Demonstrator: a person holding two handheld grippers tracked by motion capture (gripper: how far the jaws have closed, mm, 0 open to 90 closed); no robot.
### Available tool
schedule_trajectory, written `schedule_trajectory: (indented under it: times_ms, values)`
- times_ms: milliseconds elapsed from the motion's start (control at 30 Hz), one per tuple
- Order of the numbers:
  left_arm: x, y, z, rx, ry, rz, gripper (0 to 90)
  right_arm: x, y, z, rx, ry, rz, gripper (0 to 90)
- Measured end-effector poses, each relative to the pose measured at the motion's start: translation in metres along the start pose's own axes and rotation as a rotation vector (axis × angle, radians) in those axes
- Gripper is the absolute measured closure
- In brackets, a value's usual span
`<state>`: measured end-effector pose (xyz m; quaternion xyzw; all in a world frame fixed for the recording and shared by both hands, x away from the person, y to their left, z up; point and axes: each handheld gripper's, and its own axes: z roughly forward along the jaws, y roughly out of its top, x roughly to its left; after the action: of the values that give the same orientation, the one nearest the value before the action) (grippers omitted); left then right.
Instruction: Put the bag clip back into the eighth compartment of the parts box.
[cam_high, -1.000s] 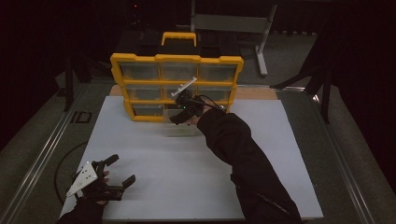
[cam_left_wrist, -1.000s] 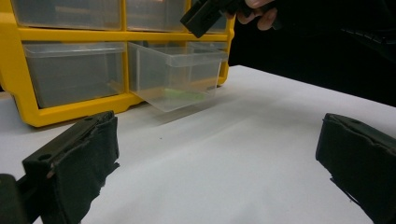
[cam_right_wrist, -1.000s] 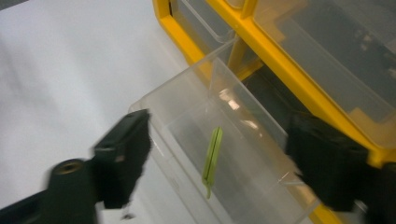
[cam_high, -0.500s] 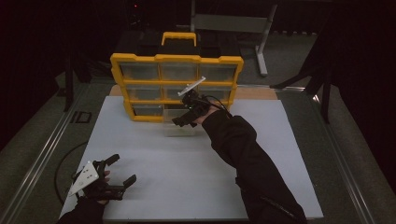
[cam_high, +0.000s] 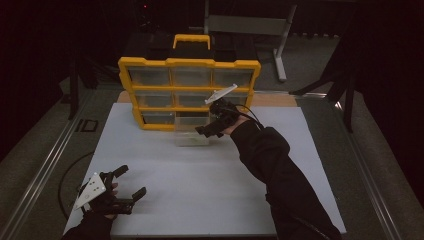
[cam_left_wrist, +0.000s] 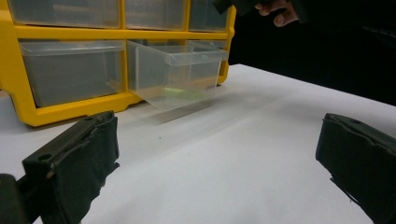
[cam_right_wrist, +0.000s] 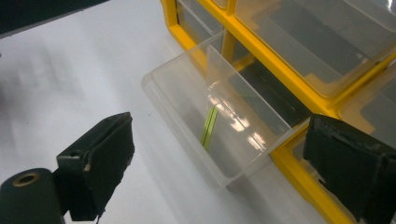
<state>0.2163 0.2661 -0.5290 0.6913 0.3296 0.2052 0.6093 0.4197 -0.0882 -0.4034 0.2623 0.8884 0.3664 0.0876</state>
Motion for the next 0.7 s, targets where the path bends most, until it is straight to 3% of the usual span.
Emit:
schedule_trajectory:
  times_ms: [133,200,267,533,700]
  values:
    - [0.002,-0.001,-0.001,-0.007,0.006,-0.016,0.0,0.003,-0.007,-0.004,0.013,-0.035,-0.046,8.5]
    - [0.002,-0.001,0.0,-0.009,0.006,-0.019,0.0,0.002,-0.011,-0.008,-0.012,-0.016,-0.007,8.5]
    - [0.002,-0.001,0.0,-0.003,0.006,-0.014,0.0,0.002,-0.015,-0.011,-0.02,-0.041,-0.027,8.5]
    - [0.003,-0.001,-0.001,-0.007,0.011,-0.013,0.0,0.002,-0.032,-0.034,-0.072,-0.063,0.001,8.5]
    - [0.002,-0.001,0.0,0.003,0.011,-0.002,0.0,-0.004,-0.055,-0.051,-0.089,-0.127,0.006,8.6]
